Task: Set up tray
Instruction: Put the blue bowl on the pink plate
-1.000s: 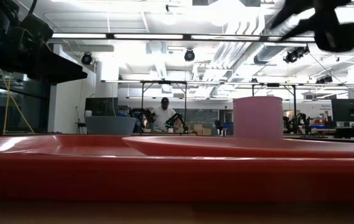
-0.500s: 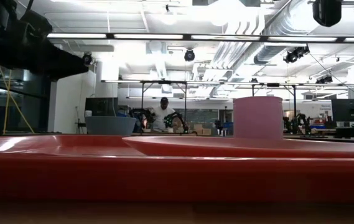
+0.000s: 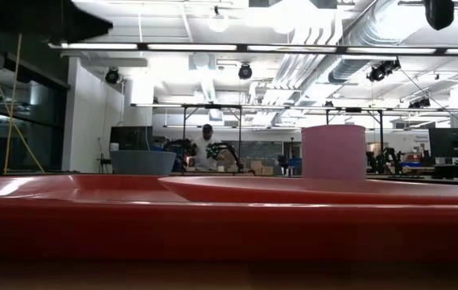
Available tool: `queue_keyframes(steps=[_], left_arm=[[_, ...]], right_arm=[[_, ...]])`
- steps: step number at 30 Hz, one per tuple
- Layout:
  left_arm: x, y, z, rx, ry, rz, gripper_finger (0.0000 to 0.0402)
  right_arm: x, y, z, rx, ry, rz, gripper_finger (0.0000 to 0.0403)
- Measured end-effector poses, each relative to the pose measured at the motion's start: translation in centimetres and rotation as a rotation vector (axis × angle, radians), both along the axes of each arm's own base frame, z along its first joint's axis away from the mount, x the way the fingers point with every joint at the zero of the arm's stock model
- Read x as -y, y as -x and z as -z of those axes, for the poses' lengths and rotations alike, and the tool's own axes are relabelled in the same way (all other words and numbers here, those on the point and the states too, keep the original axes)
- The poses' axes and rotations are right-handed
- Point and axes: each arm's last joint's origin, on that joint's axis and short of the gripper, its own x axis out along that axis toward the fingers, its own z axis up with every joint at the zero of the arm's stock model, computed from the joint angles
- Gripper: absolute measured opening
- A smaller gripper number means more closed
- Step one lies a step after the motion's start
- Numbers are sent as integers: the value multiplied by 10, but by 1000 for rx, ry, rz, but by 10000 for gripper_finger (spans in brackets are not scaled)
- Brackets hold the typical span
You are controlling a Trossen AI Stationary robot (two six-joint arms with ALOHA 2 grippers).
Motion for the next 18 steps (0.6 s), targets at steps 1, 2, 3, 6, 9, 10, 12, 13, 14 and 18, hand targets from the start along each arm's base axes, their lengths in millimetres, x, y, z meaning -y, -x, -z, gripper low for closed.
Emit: queue_keyframes(steps=[1, 2, 3, 6, 9, 10, 12, 13, 14, 18], left_arm=[[0, 3, -7, -5, -14, -12, 262], [-1, 6, -15, -16, -24, -31, 262], [-1, 9, -21, -31, -33, -40, 262], [-3, 19, -35, -120, -42, -104, 262], [-6, 32, -46, -217, -26, -204, 262], [-7, 37, -50, -232, -17, -240, 262], [-8, 47, -58, -235, 15, -297, 262], [-9, 51, -62, -230, 33, -327, 262], [-10, 56, -66, -224, 52, -359, 262], [-12, 73, -79, -152, 131, -499, 262]], right_arm=[[3, 5, 0, 2, 5, 5, 0], [6, 11, 0, 2, 9, 9, 0], [9, 16, 1, 1, 11, 13, 0], [16, 31, 3, 9, 9, 13, 0], [23, 44, 6, 17, 7, 21, 0], [24, 47, 7, 15, 9, 21, 0], [28, 53, 9, 14, 11, 31, 0], [29, 56, 11, 8, 14, 36, 0], [31, 59, 13, 3, 13, 37, 0], [36, 68, 20, -13, 0, 67, 0]])
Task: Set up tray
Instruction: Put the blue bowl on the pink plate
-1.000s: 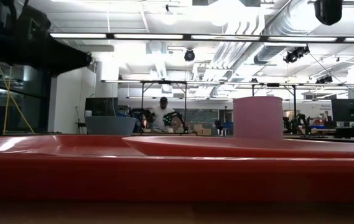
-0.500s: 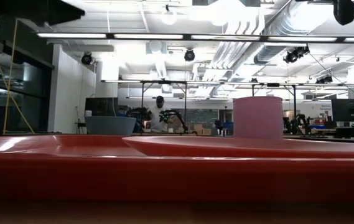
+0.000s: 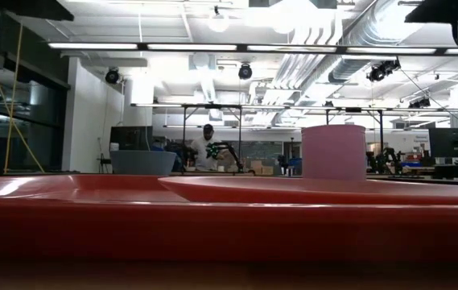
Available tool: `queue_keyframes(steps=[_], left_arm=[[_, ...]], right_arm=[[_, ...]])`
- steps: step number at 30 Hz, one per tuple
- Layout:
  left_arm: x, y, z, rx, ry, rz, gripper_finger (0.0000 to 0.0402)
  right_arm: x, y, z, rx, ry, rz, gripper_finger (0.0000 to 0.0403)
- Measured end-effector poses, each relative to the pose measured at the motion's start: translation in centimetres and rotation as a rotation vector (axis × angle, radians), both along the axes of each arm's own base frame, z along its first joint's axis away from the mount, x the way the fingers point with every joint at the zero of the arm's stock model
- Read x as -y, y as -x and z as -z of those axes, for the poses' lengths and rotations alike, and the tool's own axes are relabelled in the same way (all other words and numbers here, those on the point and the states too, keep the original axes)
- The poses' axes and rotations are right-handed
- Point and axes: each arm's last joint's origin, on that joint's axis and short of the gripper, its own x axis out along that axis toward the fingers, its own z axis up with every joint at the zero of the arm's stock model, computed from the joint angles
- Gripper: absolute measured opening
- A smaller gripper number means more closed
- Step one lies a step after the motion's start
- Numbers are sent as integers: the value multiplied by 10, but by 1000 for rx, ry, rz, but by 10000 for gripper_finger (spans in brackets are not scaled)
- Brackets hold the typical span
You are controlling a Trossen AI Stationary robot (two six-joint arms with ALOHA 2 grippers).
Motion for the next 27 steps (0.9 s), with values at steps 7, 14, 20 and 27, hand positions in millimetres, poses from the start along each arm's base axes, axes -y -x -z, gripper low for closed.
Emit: queue_keyframes(steps=[7, 14, 20, 27], left_arm=[[-2, 12, -18, 41, 9, -197, 257], [-2, -5, -52, -170, -55, -313, 214], [-3, 1, -81, -107, -40, -295, 176], [-2, 25, -81, 65, 110, -126, 169]], right_arm=[[2, 5, 8, -35, -26, 2, 0], [2, 4, 9, -35, -38, -18, 0], [1, 4, 9, -39, -43, -38, 0], [1, 4, 9, -45, -37, -46, 0]])
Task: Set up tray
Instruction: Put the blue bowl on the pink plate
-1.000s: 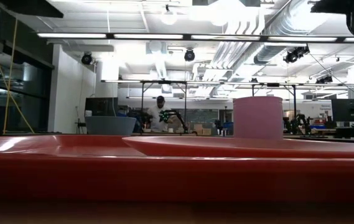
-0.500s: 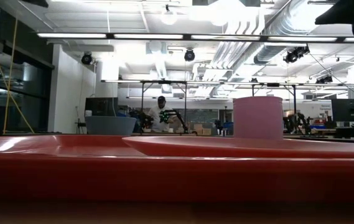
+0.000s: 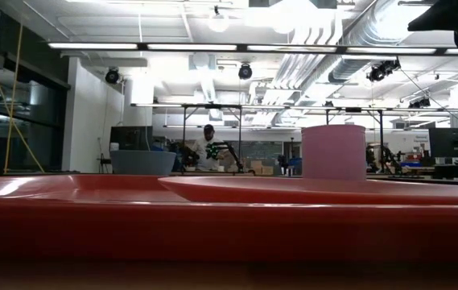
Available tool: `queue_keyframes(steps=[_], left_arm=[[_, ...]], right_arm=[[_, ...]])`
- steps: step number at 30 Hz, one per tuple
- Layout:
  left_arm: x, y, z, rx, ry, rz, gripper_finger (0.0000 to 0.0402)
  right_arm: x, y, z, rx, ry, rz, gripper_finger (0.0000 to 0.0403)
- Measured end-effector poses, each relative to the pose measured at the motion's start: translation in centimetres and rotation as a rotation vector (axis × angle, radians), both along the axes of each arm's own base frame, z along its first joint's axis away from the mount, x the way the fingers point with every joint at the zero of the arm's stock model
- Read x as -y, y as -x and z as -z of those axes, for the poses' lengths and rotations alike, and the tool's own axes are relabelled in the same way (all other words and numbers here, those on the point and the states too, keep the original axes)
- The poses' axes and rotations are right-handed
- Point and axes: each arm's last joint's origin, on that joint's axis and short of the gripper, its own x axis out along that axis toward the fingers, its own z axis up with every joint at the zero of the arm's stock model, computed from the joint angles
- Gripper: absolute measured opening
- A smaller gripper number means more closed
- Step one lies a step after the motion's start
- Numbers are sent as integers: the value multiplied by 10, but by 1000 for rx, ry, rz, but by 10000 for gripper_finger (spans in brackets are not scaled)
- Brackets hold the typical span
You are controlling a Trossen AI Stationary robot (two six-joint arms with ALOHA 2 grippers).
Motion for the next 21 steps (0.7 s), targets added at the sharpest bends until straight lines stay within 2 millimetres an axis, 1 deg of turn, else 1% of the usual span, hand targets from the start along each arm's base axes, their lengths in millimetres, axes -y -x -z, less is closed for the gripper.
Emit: queue_keyframes(steps=[2, 4, 8, 13, 16, 18, 21], left_arm=[[1, -1, 7, 14, 71, 69, 172], [2, -5, 15, -10, 146, 109, 174], [3, -14, 29, -61, 276, 85, 175], [4, -28, 35, -97, 372, 56, 175], [6, -34, 36, -61, 450, 85, 175], [7, -34, 36, -17, 502, 101, 175], [8, -24, 37, 45, 568, 155, 175]], right_arm=[[0, 0, 0, -1, 2, 0, 0], [0, 0, 0, -4, 7, -1, 0], [0, 0, 0, -5, 8, -2, 0], [0, 0, 0, -5, 8, -2, 0], [0, 0, 0, -8, 8, -11, 0], [0, 0, 0, -11, 10, -18, 0], [0, 0, 0, -15, 16, -21, 0]])
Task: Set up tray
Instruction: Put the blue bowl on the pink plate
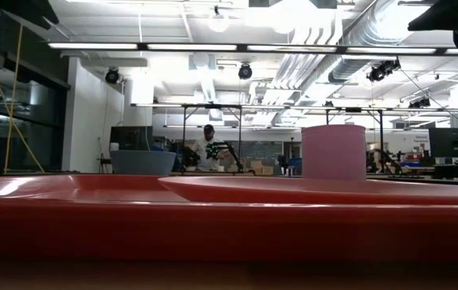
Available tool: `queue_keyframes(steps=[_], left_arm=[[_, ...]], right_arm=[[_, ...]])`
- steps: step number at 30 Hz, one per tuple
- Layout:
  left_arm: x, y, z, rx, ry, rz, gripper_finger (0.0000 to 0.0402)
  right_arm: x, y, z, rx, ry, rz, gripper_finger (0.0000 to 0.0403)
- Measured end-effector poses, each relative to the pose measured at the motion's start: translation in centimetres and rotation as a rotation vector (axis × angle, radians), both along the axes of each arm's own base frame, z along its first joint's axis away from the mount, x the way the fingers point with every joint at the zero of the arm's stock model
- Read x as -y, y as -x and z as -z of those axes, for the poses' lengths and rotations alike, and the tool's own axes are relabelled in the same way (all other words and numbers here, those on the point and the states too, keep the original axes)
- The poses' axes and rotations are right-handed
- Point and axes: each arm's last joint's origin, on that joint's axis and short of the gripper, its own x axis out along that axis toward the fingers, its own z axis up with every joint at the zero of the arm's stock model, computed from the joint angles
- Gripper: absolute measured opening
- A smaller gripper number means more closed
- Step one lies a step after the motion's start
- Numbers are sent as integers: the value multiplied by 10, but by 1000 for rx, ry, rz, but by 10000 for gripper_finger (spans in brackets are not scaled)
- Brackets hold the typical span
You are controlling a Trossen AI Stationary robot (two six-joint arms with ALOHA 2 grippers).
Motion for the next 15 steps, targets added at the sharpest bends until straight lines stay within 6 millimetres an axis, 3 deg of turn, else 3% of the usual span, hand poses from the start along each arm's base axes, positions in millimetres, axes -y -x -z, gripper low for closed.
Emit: queue_keyframes(steps=[4, 8, 15], left_arm=[[1, 11, 1, 148, 13, 91, 175], [2, 8, 11, 295, -56, 201, 175], [2, 2, 69, 386, 12, 134, 175]], right_arm=[[0, 0, 0, -6, 9, -3, 0], [0, 0, 0, -6, 9, -3, 0], [0, 0, -1, 7, 2, -6, 0]])
